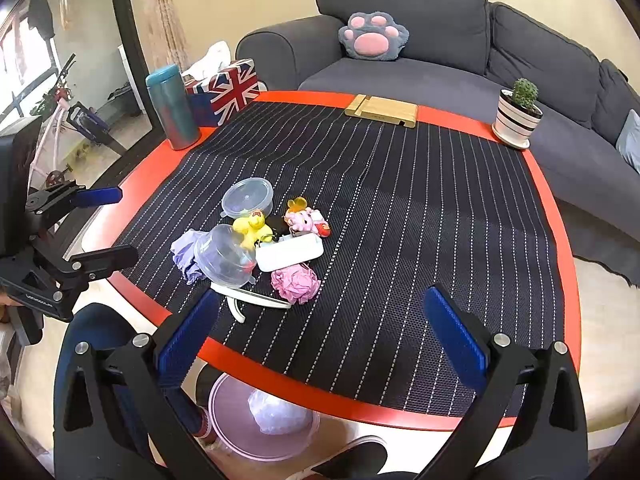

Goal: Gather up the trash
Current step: 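Move both tools toward the clutter on the pinstriped mat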

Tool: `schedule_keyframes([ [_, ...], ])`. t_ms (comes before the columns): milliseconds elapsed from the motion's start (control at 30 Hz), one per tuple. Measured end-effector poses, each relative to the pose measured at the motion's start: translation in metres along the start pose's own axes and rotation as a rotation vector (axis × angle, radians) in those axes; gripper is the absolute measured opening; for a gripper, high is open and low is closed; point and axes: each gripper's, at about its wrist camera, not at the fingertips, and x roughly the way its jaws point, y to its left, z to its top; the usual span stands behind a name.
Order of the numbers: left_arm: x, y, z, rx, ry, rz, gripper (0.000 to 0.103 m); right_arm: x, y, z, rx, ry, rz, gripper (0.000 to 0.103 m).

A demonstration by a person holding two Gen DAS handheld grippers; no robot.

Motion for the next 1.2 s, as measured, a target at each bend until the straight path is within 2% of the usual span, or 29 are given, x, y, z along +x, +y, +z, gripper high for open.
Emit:
schedule_keyframes([
  [100, 0.001, -0.001, 0.000, 0.008, 0.005, 0.006, 0.097, 0.000, -0.001, -0.001, 0.003, 0.000, -0.002, 0.100],
  [267, 0.005, 0.005, 0.001, -0.052, 0.040, -0.030, 0.097, -0.001, -0.002, -0.001, 0.004, 0.001, -0.004, 0.100],
  [667, 0.004, 0.002, 0.003, -0.024, 0.041, -0.033, 0.097, 0.001, -0.003, -0.001, 0.001, 0.011, 0.001, 0.100],
  [900, 0.010, 0.003, 0.003, -0.013, 0.065, -0.026, 0.097, 0.006, -0.002, 0.000, -0.003, 0.029, 0.003, 0.100],
  [1200, 0.026, 0.007, 0.002, 0.004, 0.112, -0.056, 0.097, 0.008, 0.000, -0.001, 0.007, 0.045, -0.001, 0.100],
])
